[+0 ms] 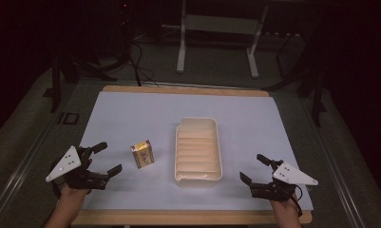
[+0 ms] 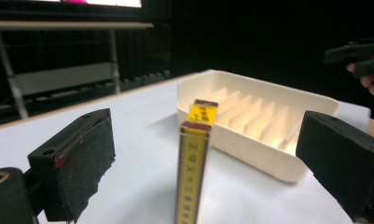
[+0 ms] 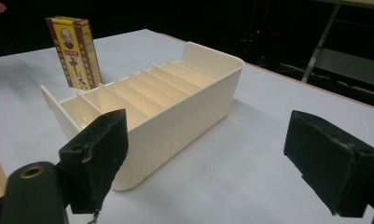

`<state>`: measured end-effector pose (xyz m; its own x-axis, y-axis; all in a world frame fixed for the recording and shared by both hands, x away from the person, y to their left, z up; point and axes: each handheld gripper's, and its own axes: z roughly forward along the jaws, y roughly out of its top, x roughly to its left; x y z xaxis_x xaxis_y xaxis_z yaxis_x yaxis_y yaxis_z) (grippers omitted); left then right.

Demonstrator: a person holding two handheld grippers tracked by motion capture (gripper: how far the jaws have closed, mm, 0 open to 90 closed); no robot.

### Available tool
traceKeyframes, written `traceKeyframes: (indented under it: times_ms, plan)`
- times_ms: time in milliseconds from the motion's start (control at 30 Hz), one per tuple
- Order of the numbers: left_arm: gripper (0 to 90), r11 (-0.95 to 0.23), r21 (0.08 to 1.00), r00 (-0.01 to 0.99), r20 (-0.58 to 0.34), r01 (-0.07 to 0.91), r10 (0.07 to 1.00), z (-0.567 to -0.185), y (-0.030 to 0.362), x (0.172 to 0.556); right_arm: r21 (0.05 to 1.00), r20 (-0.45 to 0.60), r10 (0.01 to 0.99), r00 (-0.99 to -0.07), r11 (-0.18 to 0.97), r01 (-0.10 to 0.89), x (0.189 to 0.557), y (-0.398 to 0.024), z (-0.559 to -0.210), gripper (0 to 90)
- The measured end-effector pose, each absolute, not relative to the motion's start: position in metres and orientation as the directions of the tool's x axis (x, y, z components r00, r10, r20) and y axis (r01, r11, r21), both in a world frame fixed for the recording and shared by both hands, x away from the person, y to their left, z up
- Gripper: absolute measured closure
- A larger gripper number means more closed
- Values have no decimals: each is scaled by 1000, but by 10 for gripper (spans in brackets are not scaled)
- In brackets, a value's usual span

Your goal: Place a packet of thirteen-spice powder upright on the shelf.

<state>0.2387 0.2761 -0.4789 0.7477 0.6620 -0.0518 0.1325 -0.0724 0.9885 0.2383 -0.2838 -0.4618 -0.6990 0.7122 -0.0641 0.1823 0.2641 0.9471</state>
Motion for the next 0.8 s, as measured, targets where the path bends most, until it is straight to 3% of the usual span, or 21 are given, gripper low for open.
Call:
traceKeyframes:
  times_ms: [433, 633, 800]
  plan:
    - [50, -355, 909, 849, 2, 218, 528, -473, 277, 239, 944, -68, 720, -691, 271, 189, 238, -283, -463, 137]
    - [65, -504, 829, 850, 72, 240, 522, -470, 276, 240, 945, -79, 725, -684, 274, 182, 237, -284, -461, 137]
    - [65, -566, 765, 849, 51, 306, 526, -464, 273, 243, 945, -76, 725, -684, 271, 182, 237, -284, -461, 137]
